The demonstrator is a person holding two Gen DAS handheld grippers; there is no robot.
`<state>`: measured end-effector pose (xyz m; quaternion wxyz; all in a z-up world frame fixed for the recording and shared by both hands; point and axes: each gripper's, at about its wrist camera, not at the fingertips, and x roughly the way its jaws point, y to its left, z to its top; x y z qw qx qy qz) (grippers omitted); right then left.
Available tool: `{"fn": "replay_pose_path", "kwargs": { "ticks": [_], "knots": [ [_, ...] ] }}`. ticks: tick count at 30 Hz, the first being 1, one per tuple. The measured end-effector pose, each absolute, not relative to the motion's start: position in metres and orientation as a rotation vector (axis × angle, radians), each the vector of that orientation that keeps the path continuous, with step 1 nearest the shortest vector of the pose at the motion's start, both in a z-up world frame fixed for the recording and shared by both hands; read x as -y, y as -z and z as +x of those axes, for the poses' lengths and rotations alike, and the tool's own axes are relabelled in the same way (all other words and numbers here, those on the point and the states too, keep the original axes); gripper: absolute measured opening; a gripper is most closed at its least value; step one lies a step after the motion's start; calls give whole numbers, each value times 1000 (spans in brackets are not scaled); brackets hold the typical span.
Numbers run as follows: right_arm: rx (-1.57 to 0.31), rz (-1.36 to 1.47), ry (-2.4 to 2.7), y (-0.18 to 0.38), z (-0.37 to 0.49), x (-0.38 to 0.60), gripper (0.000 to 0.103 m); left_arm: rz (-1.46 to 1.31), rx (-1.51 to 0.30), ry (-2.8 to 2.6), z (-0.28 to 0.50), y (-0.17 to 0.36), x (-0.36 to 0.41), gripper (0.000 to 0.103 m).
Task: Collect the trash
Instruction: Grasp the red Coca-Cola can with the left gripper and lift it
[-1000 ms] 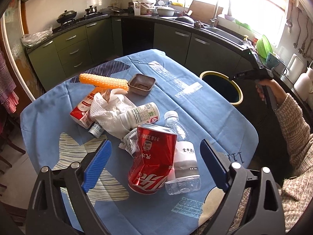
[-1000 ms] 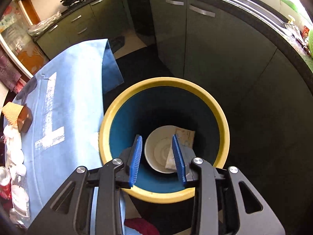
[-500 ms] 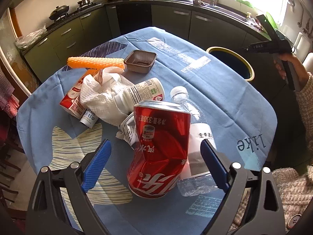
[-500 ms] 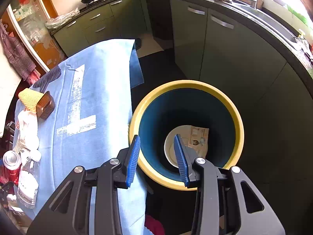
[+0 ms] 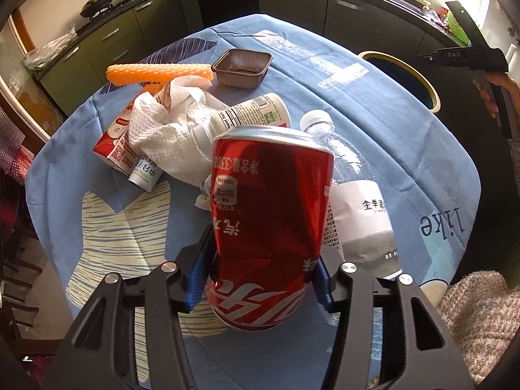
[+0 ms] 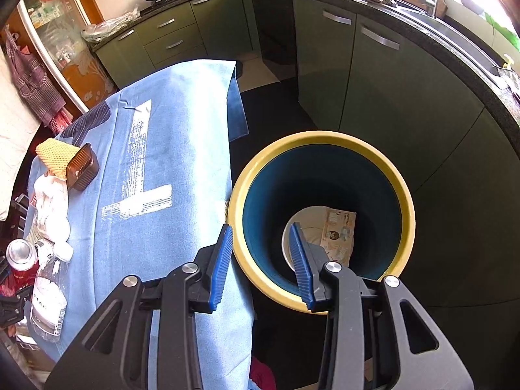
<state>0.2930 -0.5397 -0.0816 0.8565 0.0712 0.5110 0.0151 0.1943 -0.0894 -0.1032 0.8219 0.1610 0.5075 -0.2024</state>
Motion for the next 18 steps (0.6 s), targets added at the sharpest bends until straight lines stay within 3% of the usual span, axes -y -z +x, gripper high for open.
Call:
{"fn": "replay_pose_path", "kwargs": {
  "ticks": [18],
  "knots": [
    [-1057, 161, -78, 78, 274, 536, 37, 326, -995, 404, 192, 63, 81, 50]
  ]
}}
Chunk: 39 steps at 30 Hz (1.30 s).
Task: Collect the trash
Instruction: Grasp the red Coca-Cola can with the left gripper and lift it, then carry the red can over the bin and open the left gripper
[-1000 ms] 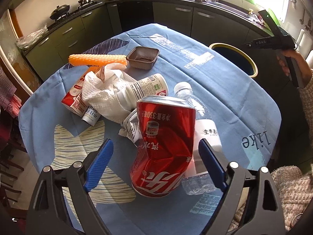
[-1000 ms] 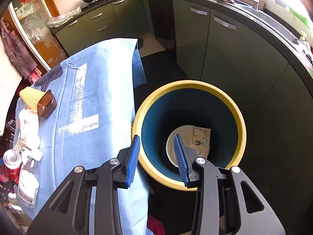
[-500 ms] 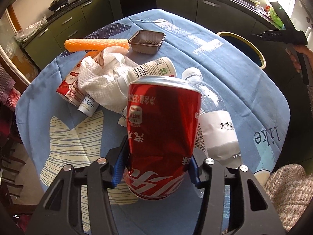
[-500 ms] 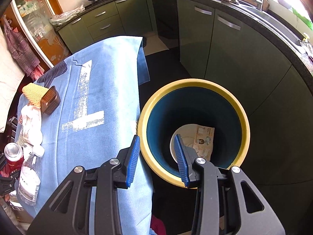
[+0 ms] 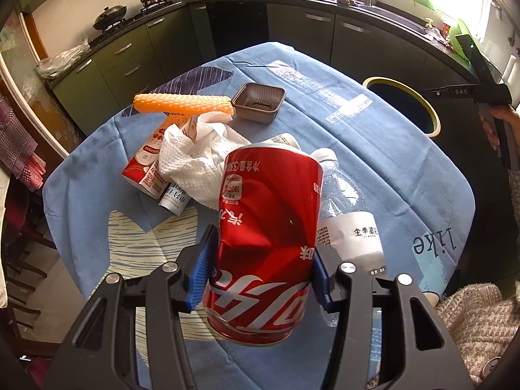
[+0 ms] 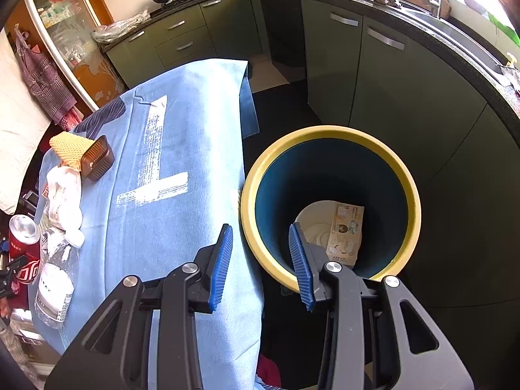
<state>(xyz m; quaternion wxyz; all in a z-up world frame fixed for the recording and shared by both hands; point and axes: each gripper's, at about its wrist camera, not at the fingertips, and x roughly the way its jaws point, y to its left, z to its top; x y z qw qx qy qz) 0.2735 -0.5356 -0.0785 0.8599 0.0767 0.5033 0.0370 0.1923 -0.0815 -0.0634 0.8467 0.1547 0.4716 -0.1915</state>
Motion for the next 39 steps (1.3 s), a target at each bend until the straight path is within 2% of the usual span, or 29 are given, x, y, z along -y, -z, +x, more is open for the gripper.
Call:
{"fn": "replay_pose_path", "kwargs": {
  "ticks": [7, 15, 21, 29, 32, 35, 39],
  "knots": [
    [-1029, 171, -78, 70, 261, 543, 37, 323, -958, 474, 190, 34, 104, 50],
    [-949, 216, -24, 50, 214, 589, 37, 389, -963, 746, 215, 3, 223, 50],
    [-920, 277, 27, 52, 178, 634, 37, 436, -1016, 892, 257, 24, 349, 50],
    [-936, 363, 79, 75, 149, 680, 37, 497, -1075, 877, 315, 88, 479, 51],
    [-946, 382, 87, 82, 145, 688, 38, 501, -1081, 857, 328, 105, 505, 51],
    [-953, 388, 89, 86, 143, 692, 38, 481, -1070, 857, 333, 106, 514, 63],
    [-950, 383, 75, 86, 144, 688, 38, 441, -1027, 889, 325, 83, 502, 64]
  ]
}}
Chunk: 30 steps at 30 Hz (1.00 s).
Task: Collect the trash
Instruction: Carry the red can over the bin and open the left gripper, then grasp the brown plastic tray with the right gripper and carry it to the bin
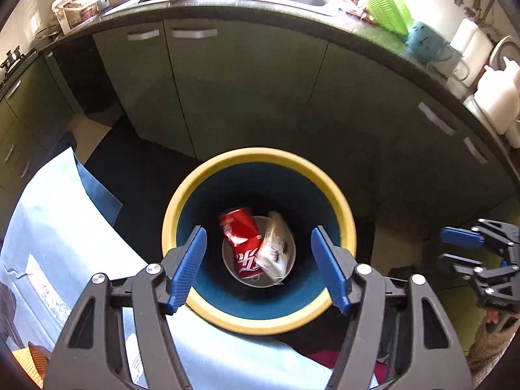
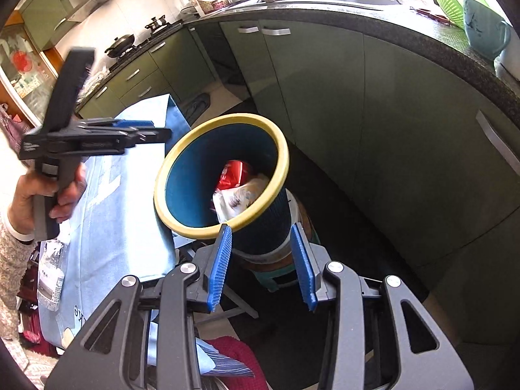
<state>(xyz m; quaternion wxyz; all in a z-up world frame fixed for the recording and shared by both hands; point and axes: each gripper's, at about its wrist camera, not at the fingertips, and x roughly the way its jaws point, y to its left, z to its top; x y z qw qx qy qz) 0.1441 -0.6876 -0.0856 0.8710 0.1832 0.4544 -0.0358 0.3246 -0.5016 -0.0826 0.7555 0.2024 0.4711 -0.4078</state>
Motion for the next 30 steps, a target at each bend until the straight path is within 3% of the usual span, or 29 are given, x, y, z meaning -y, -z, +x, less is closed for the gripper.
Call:
{"fn": "replay_pose_path", "kwargs": {
  "ticks": [10, 14, 20, 22, 25, 30],
  "knots": [
    [-986, 265, -136, 78, 188, 616, 38, 253, -792, 853, 262, -36, 333, 65],
    [-994, 169, -322, 65, 231, 548, 46, 214, -727, 718, 238, -56, 244, 70],
    [-1036, 80, -571, 60, 303, 433, 48, 152, -694, 511, 204, -53, 130, 71],
    [-1044, 32, -629, 61, 323, 391, 63, 128, -695, 466, 192, -46, 104, 71],
    [-1026, -85, -663, 62, 352, 338, 76, 69, -716, 444, 182, -34, 71, 71],
    [-1054, -247, -674, 79, 396, 277, 82, 26, -721, 417, 173, -22, 41, 71]
  ]
}}
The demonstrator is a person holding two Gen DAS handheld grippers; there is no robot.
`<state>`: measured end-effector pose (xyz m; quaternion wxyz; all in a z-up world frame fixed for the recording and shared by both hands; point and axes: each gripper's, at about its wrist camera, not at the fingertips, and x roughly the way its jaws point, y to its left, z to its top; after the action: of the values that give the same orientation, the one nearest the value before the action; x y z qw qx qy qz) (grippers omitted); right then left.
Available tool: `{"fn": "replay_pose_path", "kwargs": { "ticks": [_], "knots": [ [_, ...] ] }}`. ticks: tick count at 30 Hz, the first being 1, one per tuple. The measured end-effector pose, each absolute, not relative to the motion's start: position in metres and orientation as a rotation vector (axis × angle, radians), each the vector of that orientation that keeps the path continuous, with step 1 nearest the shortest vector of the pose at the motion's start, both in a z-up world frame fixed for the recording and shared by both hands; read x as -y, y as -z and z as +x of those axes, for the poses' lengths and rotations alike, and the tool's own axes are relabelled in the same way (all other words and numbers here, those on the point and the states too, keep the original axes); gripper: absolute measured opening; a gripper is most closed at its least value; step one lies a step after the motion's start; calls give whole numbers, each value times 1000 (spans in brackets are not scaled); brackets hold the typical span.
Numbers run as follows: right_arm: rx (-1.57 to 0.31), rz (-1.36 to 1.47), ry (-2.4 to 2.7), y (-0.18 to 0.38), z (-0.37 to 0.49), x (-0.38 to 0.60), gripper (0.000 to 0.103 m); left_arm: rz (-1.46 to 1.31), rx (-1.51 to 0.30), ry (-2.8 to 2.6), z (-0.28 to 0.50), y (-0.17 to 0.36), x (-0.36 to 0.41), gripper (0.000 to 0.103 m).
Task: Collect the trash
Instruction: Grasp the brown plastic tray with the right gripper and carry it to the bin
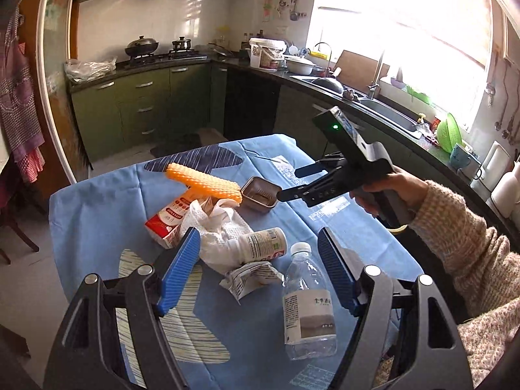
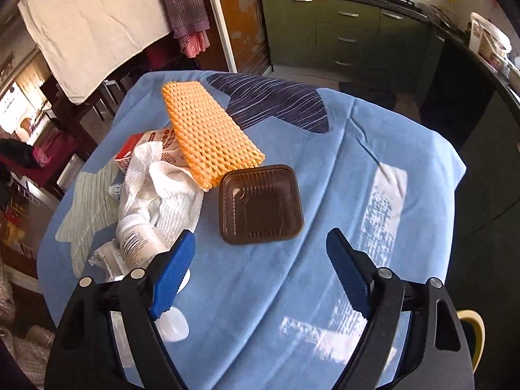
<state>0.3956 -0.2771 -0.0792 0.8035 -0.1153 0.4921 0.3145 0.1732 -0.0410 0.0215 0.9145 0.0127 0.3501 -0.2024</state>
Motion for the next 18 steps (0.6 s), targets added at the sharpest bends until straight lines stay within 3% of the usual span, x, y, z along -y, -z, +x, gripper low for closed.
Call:
{"fn": "replay_pose_path", "kwargs": {
  "ticks": [10, 13, 18],
  "knots": [
    [-1130, -314, -652, 115, 423, 242, 81, -14, -737, 425, 161, -12, 21, 73],
    [-1145, -330, -641, 120, 427, 236, 71, -13, -736, 432, 157, -12, 22, 73],
    [-1147, -310, -602, 120, 428, 238, 68, -11, -740, 435, 154, -11, 23, 73]
  ]
}}
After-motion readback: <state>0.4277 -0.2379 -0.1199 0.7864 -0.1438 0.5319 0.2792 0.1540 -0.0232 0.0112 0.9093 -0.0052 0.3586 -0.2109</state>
